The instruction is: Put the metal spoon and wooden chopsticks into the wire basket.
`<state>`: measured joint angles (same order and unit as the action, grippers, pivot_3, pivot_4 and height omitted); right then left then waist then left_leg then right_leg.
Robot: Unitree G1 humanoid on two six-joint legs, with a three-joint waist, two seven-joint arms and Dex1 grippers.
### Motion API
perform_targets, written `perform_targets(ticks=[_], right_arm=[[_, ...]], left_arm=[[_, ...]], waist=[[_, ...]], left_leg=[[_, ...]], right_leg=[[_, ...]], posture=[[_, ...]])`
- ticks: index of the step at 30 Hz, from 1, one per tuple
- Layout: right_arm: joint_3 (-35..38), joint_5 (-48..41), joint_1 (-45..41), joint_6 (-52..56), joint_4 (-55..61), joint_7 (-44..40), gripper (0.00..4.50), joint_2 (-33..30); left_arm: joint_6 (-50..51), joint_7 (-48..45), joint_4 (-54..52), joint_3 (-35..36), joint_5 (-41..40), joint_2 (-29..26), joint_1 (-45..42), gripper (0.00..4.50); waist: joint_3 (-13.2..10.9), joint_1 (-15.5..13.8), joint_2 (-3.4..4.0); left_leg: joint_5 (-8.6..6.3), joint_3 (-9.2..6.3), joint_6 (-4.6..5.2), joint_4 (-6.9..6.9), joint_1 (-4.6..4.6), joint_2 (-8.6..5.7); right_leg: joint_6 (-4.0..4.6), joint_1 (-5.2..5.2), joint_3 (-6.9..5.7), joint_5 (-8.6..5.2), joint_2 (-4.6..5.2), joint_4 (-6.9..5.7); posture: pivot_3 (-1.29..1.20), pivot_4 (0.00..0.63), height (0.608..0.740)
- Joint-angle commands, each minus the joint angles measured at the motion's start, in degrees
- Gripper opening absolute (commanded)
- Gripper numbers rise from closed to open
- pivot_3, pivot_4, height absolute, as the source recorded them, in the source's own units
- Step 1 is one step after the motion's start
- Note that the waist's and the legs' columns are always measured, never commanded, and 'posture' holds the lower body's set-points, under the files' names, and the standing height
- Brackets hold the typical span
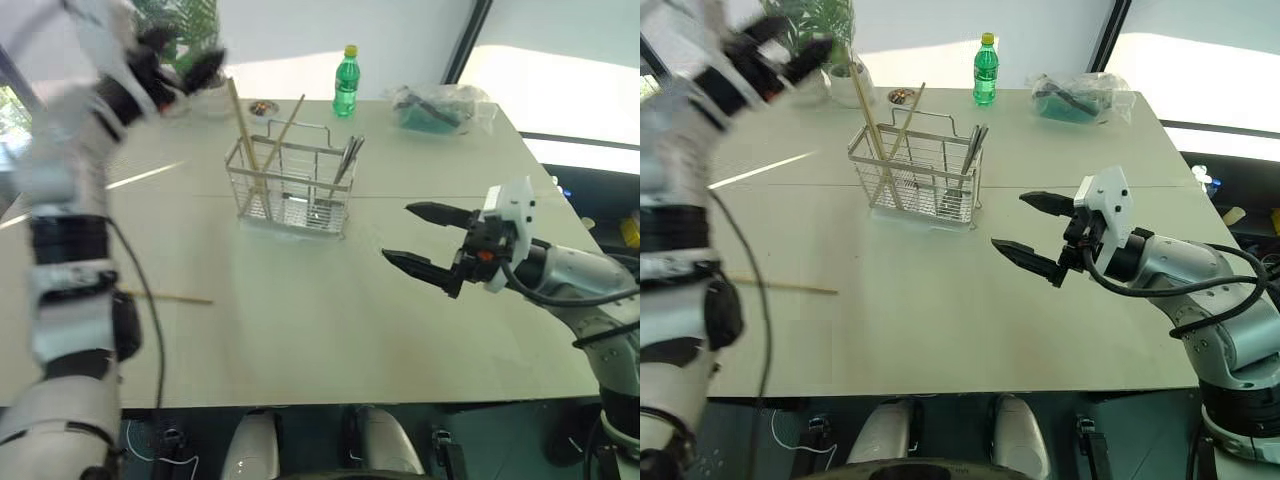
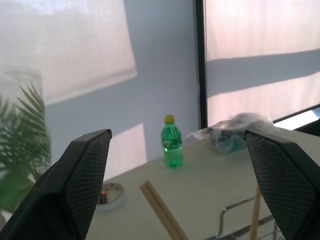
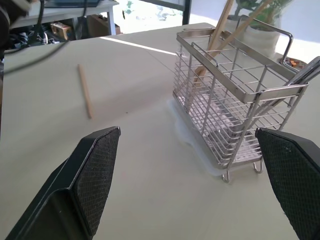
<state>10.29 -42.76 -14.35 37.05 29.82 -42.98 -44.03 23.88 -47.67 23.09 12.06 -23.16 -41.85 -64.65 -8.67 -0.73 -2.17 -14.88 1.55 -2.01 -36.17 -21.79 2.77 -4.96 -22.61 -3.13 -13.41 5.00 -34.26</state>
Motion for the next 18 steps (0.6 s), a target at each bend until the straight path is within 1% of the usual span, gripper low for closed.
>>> perform_targets(ticks=[1, 2, 5, 7, 8, 10, 13, 18], right_arm=[[0.3, 0.77, -0.88, -1.83, -0.38, -0.78, 4.5, 0.38], [0.16, 0.95, -0.86, -2.05, -0.63, -0.92, 4.5, 0.49], [-0.13, 1.37, -0.52, -2.49, -0.83, -1.14, 4.5, 0.92], [-0.04, 1.46, -0.27, -2.6, -0.91, -1.28, 4.5, 1.06], [0.06, 1.43, -0.07, -2.57, -0.79, -1.24, 4.5, 1.13], [0.27, 1.4, 0.45, -2.49, -0.39, -1.07, 4.5, 1.23], [0.67, 1.16, 1.39, -2.24, 0.67, -0.41, 4.5, 1.41], [1.85, 0.46, 3.82, -1.55, 3.15, 1.68, 4.5, 1.78]], left_arm=[[-2.04, -14.77, 3.92, -4.24, 1.58, -6.26, -1.56, 4.46], [-3.67, -19.57, 4.45, -5.69, 2.16, -8.07, -1.05, 4.46], [-7.47, -33.28, 3.75, -11.3, 4.45, -12.94, 2.84, 4.46], [-11.15, -40.85, 2.35, -13.99, 5.56, -15.17, 6.01, 4.46], [-13.2, -43.21, 0.69, -16.48, 4.63, -17.48, 8.55, 4.46], [-16.5, -44.77, -2.28, -21.27, 2.25, -21.53, 12.9, 4.46], [-21.34, -44.83, -3.96, -27.92, 0.26, -25.33, 16.42, 4.46], [-29.42, -44.83, -0.87, -35.18, 1.83, -26.18, 17.72, 4.46]], waist=[[0.06, -0.16, 0.12], [0.06, -0.17, 0.14], [0.05, -0.09, 0.16], [0.04, 0.0, 0.16], [0.04, 0.02, 0.16], [0.04, 0.22, 0.15], [0.04, 0.04, 0.15], [0.07, -0.42, 0.14]], left_leg=[[0.0, 0.0, 0.0, 0.0, 0.03, -0.03], [0.0, 0.0, 0.0, 0.0, 0.05, -0.04], [0.0, 0.01, 0.0, -0.03, 0.05, -0.03], [0.0, 0.02, 0.0, -0.03, 0.0, -0.01], [0.0, 0.03, 0.0, -0.03, -0.03, 0.0], [0.0, 0.03, 0.0, -0.02, -0.22, 0.04], [0.0, 0.02, 0.01, -0.02, -0.43, 0.04], [0.0, 0.02, 0.01, -0.1, -0.5, 0.03]], right_leg=[[0.03, 0.05, -0.01, -0.02, 0.02, 0.02], [0.18, 0.08, -0.01, -0.11, 0.03, 0.04], [0.25, 0.06, 0.0, -0.14, 0.04, 0.03], [0.38, 0.01, 0.0, -0.21, 0.04, 0.02], [0.41, -0.03, 0.01, -0.23, 0.04, 0.01], [0.43, -0.22, 0.01, -0.23, 0.02, -0.01], [0.43, -0.47, 0.04, -0.23, 0.02, -0.09], [0.44, -0.49, 0.03, -0.24, 0.02, -0.1]], posture=[[0.0, 0.15, 0.717], [0.0, 0.15, 0.717], [0.0, 0.15, 0.717], [0.0, 0.15, 0.717], [0.0, 0.15, 0.717], [0.0, 0.15, 0.717], [0.0, 0.15, 0.717], [0.0, 0.15, 0.717]])
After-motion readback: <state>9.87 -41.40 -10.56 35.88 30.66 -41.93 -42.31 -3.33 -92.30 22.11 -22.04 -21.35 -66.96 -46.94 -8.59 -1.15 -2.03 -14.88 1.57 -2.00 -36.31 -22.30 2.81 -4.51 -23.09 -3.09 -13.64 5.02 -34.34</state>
